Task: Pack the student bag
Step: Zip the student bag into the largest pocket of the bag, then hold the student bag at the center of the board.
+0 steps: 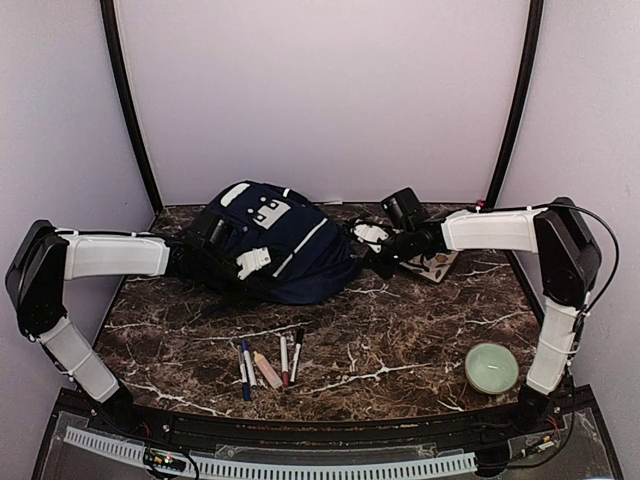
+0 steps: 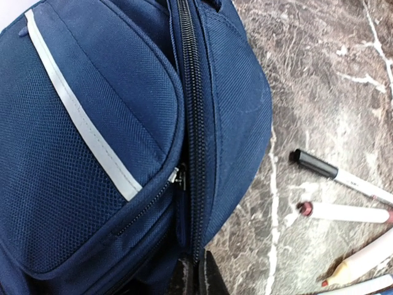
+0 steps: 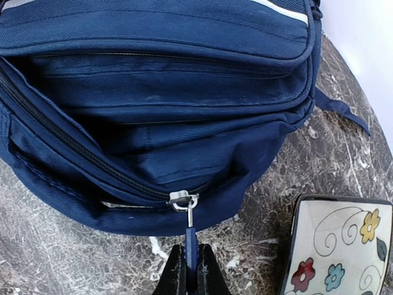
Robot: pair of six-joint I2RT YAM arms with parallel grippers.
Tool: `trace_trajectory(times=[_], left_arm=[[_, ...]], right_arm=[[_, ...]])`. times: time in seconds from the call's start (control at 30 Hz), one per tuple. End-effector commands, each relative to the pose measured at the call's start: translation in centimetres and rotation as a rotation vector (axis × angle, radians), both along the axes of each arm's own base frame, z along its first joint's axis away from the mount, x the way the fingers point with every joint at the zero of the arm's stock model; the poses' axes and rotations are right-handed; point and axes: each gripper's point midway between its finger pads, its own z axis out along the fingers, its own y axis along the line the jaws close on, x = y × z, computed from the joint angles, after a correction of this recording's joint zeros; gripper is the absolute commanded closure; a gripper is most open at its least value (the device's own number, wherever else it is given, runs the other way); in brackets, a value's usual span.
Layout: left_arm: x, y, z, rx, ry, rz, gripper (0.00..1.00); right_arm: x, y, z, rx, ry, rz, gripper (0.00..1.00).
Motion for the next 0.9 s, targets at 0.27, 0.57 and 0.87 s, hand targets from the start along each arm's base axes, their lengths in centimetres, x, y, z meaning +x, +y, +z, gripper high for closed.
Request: trace_trajectory(times=[0.27,0.57,0.87], left_arm=[[-1.8,2.4,3.6,0.164,-0.154,0.07,0.49],[-6.3,-6.9,10.7,-0.33,-0.18,-0.01,0.44],[-6.2,-8.2,6.0,-0.4,-0.147,0.034,0.46]], right_arm=[[-0.7,3.0,2.7,0.083,-0.031,0.094,1.0],[-9.1,8.5,4.0,0.162,0.089,0.281,1.0],[-10.9,10.2,5.9,0.21,0.142,0.317,1.0]])
